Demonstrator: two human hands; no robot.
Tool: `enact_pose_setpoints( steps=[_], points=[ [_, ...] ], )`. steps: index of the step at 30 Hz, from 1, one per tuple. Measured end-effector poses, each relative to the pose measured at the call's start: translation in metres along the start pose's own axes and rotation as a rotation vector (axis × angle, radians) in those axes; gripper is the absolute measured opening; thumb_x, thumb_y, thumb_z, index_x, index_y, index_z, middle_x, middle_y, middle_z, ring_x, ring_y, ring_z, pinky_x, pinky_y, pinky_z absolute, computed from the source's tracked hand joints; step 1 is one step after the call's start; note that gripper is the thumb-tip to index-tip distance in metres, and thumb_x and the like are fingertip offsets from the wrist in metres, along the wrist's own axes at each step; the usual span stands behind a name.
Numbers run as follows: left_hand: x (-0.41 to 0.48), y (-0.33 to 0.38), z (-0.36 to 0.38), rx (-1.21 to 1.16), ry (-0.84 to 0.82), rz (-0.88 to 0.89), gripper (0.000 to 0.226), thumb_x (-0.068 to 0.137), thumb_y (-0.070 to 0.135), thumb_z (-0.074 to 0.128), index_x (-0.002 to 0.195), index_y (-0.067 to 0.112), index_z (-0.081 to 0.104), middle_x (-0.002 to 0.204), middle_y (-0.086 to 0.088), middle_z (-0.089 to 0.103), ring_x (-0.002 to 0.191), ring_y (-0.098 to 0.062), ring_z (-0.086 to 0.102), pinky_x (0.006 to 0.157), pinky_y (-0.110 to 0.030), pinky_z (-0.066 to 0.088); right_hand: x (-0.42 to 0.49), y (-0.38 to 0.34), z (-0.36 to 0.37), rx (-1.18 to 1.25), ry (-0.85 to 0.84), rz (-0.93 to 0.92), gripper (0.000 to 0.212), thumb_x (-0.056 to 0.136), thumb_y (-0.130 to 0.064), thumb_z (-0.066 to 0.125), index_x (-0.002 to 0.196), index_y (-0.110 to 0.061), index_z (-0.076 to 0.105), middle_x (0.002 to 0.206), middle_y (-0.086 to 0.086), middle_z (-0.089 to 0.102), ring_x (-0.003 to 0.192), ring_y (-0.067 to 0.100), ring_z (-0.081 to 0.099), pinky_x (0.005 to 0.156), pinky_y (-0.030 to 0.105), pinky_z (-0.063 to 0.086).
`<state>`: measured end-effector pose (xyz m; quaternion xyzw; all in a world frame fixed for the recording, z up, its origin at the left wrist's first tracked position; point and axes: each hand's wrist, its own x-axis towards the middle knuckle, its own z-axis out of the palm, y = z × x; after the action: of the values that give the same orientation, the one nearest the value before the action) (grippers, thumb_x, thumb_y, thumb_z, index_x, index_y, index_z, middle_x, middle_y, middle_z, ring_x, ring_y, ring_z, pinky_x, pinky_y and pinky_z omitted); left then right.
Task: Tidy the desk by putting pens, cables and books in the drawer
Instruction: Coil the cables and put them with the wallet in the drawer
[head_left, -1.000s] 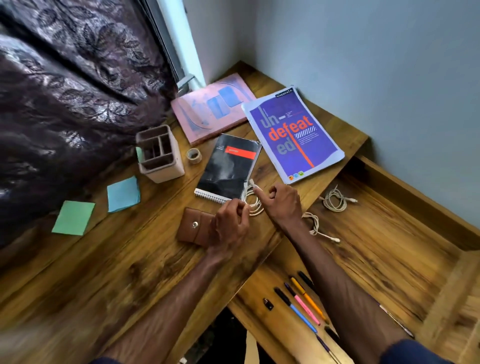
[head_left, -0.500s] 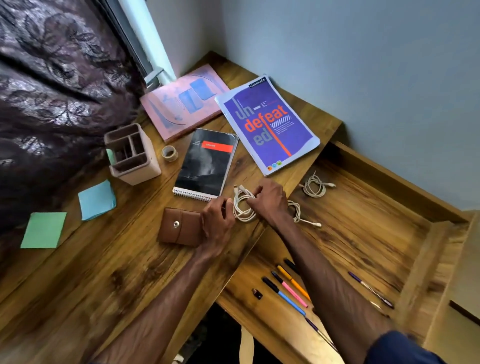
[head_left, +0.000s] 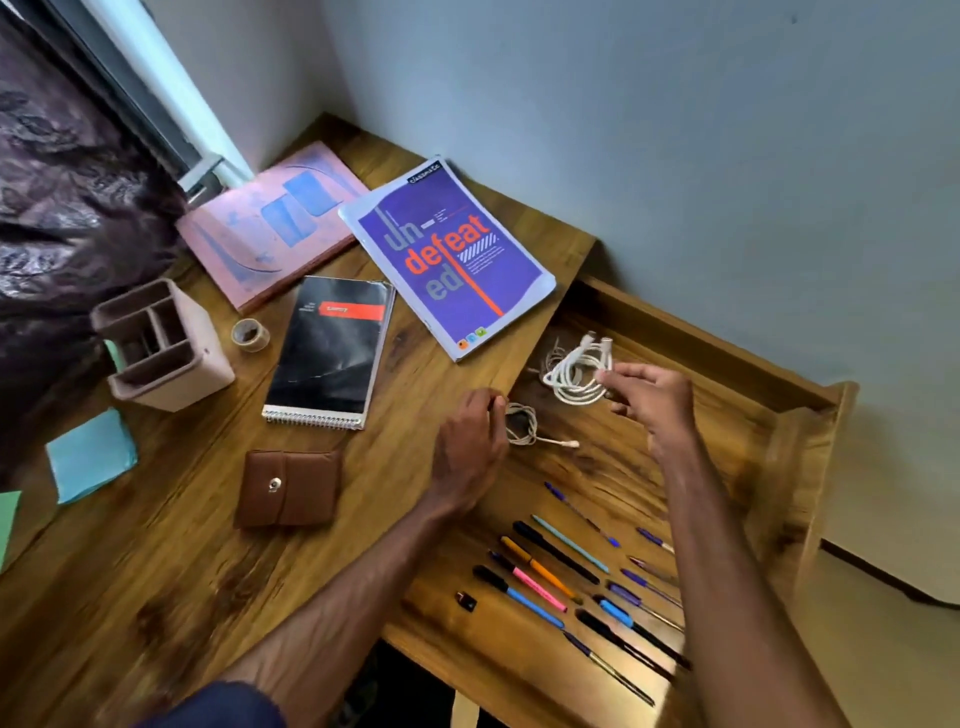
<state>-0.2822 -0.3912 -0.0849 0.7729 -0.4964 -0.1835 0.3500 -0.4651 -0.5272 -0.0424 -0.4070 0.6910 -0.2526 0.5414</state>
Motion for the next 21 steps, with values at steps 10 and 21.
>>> enact_pose_setpoints(
  steps=[10,21],
  points=[
    [0.028,0.027,0.052,0.227,-0.180,0.033,0.014,0.102,0.026,0.049,0.110,0.019,0.059,0.102,0.000,0.055,0.075,-0.009,0.051,0.058,-0.017,0.029,0.077,0.053,-0.026,0.361,0.261,0.314,0.023,0.077,-0.004,0.084,0.096,-0.001,0.072,0.083,0.011,0.076,0.078,0.019,0.076,0.077,0.031,0.063],
    [0.026,0.017,0.056,0.247,-0.244,0.044,0.015,0.102,0.022,0.049,0.112,0.016,0.058,0.099,0.001,0.054,0.074,-0.009,0.050,0.055,-0.014,0.027,0.087,0.083,-0.016,0.417,0.268,0.311,0.029,0.086,-0.003,0.075,0.113,0.005,0.067,0.099,0.021,0.074,0.082,0.023,0.076,0.075,0.030,0.063]
  ],
)
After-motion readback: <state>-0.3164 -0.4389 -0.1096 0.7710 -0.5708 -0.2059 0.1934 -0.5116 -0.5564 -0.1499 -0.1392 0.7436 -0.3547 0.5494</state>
